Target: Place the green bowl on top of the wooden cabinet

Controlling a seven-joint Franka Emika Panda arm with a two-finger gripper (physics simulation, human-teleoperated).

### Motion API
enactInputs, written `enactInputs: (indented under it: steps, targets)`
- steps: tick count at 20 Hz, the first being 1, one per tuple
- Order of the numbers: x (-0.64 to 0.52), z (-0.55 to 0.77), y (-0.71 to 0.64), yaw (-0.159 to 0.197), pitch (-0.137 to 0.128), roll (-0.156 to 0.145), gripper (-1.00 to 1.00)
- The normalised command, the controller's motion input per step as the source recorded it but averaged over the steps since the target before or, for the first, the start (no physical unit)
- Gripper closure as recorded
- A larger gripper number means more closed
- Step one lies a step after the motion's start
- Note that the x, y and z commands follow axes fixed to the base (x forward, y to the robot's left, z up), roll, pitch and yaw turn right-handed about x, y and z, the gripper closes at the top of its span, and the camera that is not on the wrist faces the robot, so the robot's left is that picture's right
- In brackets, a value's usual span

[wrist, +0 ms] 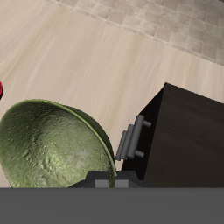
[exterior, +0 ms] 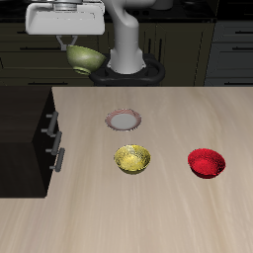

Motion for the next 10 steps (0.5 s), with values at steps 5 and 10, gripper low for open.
enactInputs:
  steps: [5, 10]
  targets:
    - [-0.04, -0.04, -0.22, -0.019, -0.007, -0.033, 1.00]
    - [0.02, 0.02, -0.35, -0.023, -0.004, -0.041, 1.00]
